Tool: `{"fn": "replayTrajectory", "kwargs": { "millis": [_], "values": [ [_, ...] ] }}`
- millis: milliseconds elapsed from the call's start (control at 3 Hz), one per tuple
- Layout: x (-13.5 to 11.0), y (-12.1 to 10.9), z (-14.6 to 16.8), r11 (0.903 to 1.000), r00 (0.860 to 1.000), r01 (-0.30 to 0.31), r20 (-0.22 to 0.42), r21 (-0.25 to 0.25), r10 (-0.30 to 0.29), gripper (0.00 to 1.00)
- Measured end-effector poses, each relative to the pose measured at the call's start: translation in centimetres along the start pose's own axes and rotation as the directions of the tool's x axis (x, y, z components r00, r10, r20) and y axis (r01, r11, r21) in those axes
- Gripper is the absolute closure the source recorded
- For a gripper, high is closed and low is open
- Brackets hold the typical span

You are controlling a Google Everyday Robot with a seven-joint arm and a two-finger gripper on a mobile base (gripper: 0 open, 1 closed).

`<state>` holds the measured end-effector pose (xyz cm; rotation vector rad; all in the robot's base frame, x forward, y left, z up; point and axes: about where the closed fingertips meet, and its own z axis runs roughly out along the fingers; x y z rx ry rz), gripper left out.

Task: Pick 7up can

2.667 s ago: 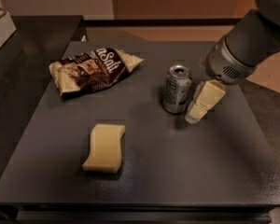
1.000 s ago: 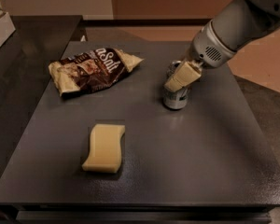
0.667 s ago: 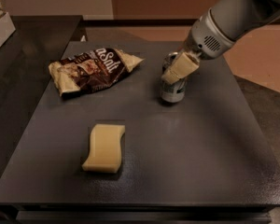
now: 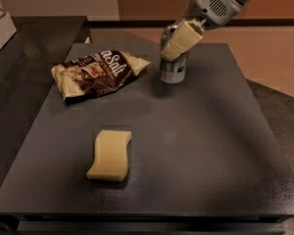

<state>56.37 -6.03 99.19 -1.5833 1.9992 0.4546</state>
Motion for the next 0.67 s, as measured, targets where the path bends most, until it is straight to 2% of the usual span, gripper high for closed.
{"fn": "replayTrajectory", "kwargs": {
  "millis": [333,667],
  "values": [
    [-2.03,-0.50,-1.42,0.9989,0.999,0.046,0.006,-0.010,-0.046,1.00],
    [-2.36,-0.60,-1.51,0.9988,0.999,0.049,0.012,-0.004,-0.049,1.00]
  ]
}}
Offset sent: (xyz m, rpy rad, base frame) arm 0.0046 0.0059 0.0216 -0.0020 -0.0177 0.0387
